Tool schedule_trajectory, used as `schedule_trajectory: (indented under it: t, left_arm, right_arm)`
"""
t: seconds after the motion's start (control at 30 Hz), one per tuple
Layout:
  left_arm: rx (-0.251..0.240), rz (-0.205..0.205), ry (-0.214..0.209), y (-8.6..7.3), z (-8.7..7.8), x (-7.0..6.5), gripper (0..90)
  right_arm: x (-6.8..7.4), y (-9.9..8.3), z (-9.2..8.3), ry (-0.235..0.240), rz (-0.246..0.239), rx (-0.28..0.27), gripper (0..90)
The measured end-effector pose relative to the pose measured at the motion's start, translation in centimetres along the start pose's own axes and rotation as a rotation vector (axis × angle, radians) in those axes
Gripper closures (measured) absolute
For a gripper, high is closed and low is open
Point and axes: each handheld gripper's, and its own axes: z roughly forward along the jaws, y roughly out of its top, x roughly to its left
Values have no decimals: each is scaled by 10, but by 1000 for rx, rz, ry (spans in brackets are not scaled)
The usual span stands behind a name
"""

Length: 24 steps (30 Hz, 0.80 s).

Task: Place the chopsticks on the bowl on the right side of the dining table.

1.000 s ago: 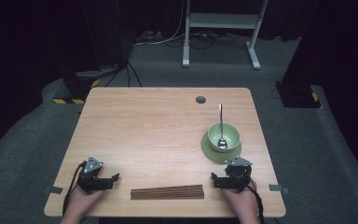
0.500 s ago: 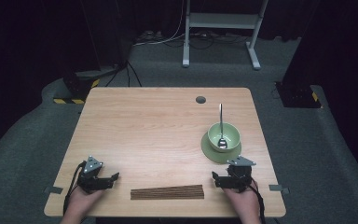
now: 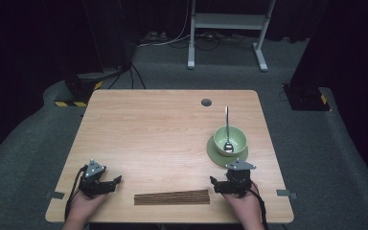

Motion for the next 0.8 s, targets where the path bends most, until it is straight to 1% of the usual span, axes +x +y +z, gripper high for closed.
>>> schedule_trajectory:
  t: [0.17,0.23,0.27,0.3,0.33,0.37,0.43,0.5,0.57,0.6,0.73,0.8]
  left_arm:
    - [-1,4,-1,0,0,0,223]
    - [-1,6,3,0,0,-1,226]
    - [-2,6,2,0,0,-1,233]
    - [-2,6,2,0,0,-1,232]
    - [-2,5,1,0,0,-1,232]
    - [-2,5,1,0,0,-1,232]
    - [-2,7,1,0,0,-1,232]
    - [-3,4,0,0,0,-1,235]
    - [-3,4,3,0,0,-1,240]
    - [-4,4,4,0,-1,-1,242]
    - [-5,1,7,0,-1,0,250]
    - [-6,-2,9,0,-1,0,260]
  right_arm:
    - [6,3,3,19,-18,-4,58]
    - [10,4,5,37,-27,2,63]
    - [12,5,4,55,-29,2,75]
    - [12,5,4,55,-29,2,75]
    - [15,6,2,70,-31,-8,95]
    - [15,6,2,70,-31,-8,95]
    - [18,6,1,86,-46,-19,108]
    - [22,7,3,107,-61,-17,132]
    - [23,7,4,114,-64,-14,134]
    - [26,7,6,127,-74,-7,134]
    - [32,7,9,144,-93,0,141]
    - [33,6,10,161,-91,9,174]
